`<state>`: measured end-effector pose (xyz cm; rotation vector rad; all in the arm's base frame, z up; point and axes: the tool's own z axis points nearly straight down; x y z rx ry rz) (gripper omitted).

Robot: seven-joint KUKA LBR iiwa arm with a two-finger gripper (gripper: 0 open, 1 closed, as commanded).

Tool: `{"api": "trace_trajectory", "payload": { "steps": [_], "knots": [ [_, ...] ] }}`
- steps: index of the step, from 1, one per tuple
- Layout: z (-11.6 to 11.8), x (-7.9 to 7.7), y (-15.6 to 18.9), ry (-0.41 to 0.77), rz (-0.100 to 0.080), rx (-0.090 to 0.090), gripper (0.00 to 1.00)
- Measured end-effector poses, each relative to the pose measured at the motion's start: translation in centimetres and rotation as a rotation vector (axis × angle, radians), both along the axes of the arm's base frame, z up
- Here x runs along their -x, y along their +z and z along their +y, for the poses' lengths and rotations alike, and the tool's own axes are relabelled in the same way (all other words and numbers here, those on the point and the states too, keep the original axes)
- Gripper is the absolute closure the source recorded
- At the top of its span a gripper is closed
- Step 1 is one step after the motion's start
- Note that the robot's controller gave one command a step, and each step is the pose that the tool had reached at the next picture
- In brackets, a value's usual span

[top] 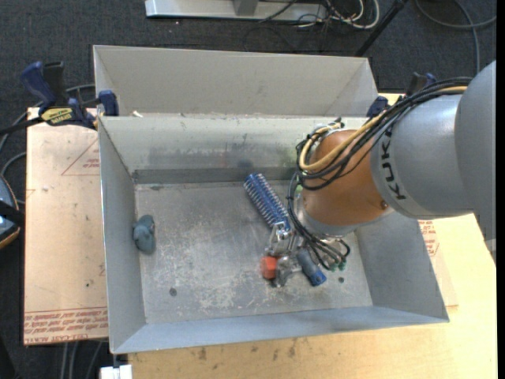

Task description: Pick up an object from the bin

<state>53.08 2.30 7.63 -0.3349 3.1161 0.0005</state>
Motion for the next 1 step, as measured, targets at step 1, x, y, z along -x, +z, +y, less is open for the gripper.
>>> {"api": "trace_trajectory", "payload": {
  "steps": [1],
  "knots": [
    [-3.80, -0.54, 13.52, 0.288, -0.002, 0.003, 1.00]
  ]
}}
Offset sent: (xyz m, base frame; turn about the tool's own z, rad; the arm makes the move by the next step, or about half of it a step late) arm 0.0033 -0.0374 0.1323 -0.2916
